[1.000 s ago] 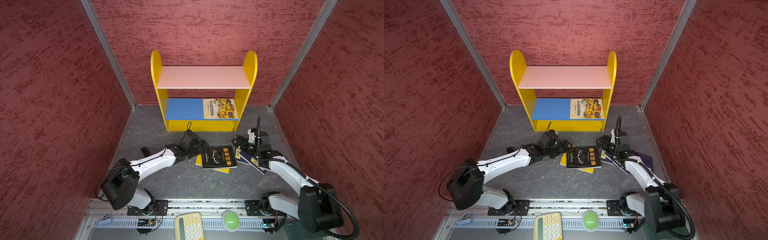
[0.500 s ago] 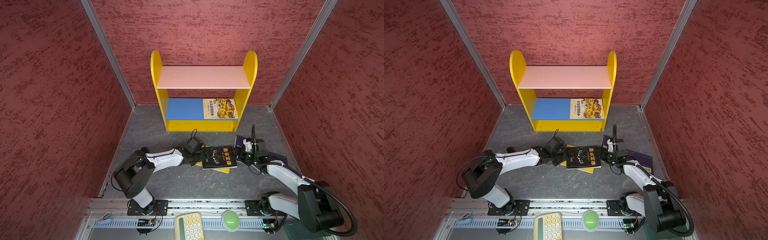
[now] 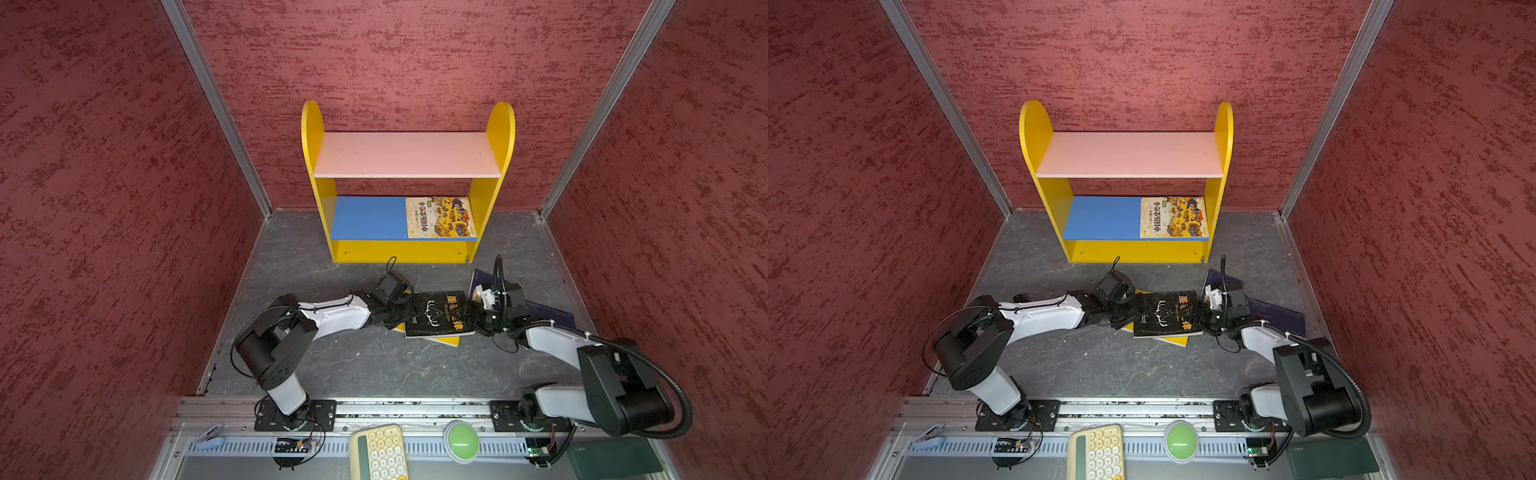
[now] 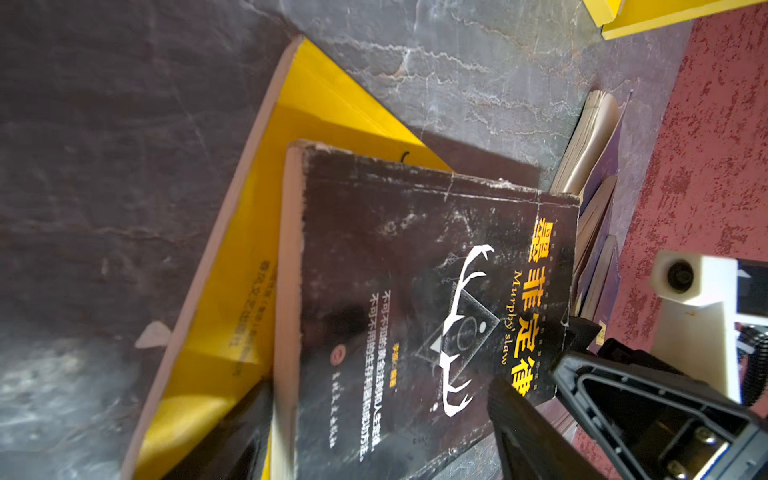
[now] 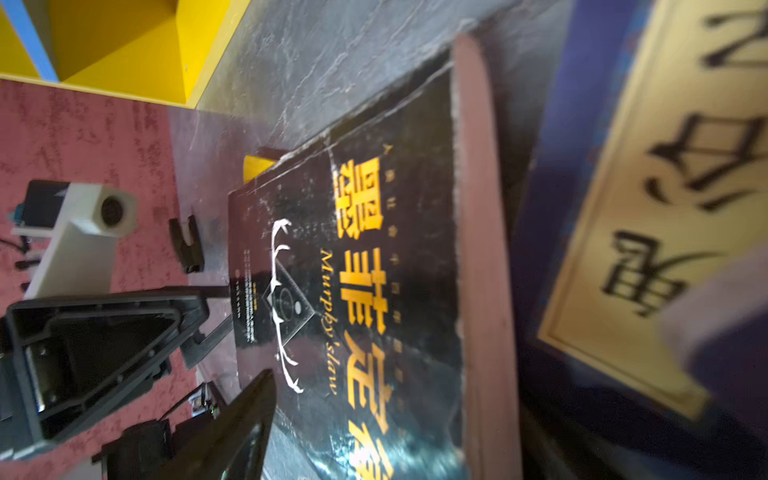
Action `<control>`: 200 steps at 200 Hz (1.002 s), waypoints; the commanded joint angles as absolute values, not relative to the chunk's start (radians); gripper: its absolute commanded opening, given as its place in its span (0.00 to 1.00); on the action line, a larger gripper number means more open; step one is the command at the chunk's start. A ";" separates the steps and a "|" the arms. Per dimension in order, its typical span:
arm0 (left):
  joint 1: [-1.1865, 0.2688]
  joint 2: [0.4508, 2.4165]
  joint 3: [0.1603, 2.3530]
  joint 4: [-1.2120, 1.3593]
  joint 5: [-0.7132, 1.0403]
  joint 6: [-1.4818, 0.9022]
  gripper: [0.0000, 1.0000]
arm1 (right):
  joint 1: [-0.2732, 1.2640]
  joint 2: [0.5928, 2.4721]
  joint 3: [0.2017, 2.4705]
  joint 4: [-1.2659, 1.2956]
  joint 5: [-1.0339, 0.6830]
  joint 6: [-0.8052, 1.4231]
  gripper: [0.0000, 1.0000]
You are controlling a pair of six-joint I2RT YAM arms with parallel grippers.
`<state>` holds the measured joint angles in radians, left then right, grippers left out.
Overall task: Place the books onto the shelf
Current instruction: 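Move both grippers down to the black book on the floor, then grasp the black book edges with both grippers and lift it upright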
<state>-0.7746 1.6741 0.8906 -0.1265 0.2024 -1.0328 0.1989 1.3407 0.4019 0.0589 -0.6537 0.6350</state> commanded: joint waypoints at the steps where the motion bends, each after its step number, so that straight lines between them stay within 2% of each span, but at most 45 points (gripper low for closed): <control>1: -0.779 1.721 0.893 -0.112 0.245 -1.028 0.77 | 0.209 1.321 0.368 0.043 -0.733 0.666 0.76; 39: -0.773 1.725 0.891 -0.098 0.258 -1.025 0.75 | 0.209 1.170 0.371 0.093 -0.758 0.770 0.71; 63: -0.766 1.722 0.890 -0.088 0.259 -1.026 0.73 | 0.209 1.132 0.365 0.161 -0.758 0.853 0.56; 131: -0.751 1.670 0.860 -0.075 0.241 -1.047 0.69 | 0.209 1.093 0.403 0.118 -0.708 0.861 0.29; 145: -0.744 1.633 0.844 -0.080 0.224 -1.050 0.72 | 0.210 1.082 0.439 0.066 -0.690 0.830 0.25; 200: -0.656 1.387 0.788 -0.166 0.178 -0.959 0.85 | 0.209 1.089 0.595 -0.065 -0.730 0.743 0.18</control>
